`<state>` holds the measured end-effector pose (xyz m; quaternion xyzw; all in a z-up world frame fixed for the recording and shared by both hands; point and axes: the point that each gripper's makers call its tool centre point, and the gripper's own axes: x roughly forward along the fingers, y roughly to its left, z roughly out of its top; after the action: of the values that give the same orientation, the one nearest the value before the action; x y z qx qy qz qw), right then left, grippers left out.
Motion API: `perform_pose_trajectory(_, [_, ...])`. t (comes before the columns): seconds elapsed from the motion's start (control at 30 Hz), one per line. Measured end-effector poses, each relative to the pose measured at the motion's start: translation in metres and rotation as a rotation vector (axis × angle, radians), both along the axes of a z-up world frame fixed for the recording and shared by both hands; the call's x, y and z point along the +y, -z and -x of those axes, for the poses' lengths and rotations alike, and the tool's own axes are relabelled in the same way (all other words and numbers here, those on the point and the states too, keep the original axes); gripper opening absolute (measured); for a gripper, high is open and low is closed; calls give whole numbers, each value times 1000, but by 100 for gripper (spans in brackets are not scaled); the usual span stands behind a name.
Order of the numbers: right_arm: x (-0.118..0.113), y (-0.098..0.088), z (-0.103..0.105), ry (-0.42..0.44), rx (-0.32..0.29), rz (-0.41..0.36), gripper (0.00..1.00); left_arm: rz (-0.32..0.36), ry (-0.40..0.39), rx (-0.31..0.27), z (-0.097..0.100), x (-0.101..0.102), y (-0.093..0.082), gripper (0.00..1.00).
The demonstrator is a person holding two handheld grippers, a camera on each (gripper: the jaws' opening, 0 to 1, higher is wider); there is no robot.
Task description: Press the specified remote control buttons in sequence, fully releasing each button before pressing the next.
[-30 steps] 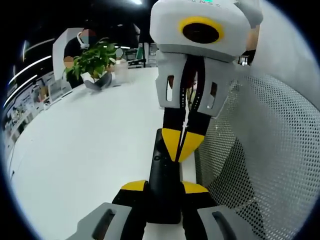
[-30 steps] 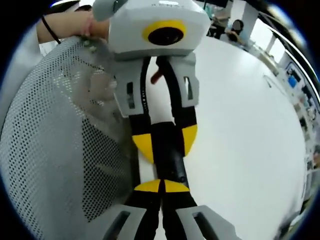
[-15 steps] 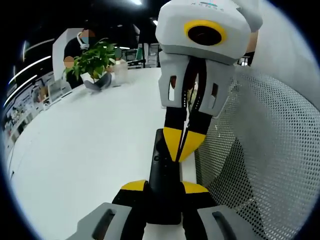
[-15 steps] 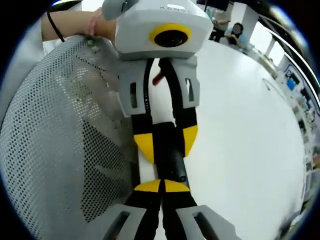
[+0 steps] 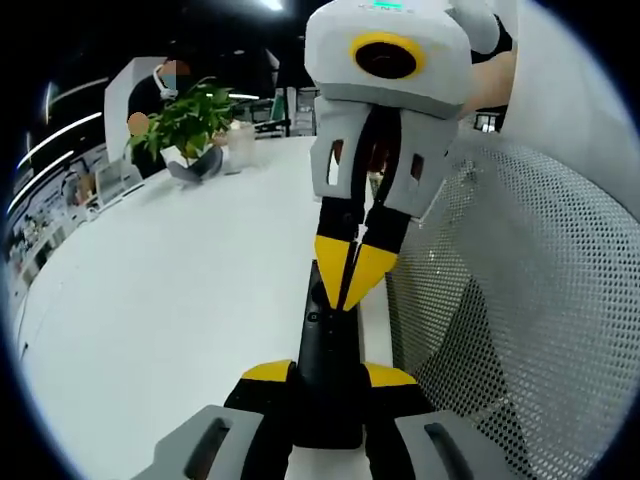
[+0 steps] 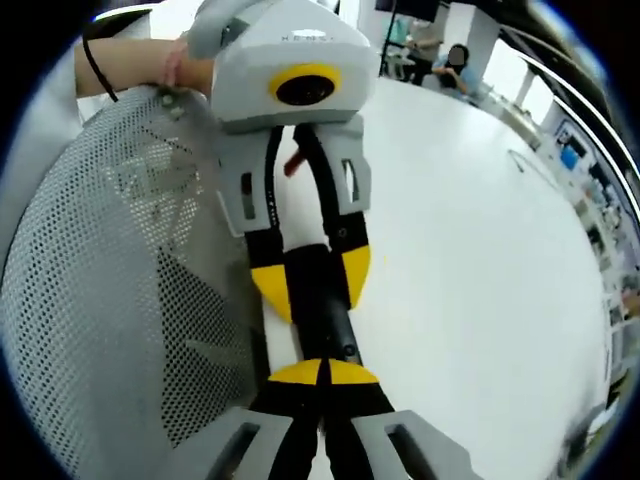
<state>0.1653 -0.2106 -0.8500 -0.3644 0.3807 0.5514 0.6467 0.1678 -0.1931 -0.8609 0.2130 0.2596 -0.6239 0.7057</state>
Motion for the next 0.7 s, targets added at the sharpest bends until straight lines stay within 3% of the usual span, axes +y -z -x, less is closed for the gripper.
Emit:
perform_pose_trajectory(0.3, [4, 5, -2, -42, -11, 26, 0, 1, -3, 1, 0, 0, 0, 25])
perform_pose_trajectory(0.7, [5, 6, -4, -30, 26, 43, 0, 4, 2, 2, -1, 0, 0, 25])
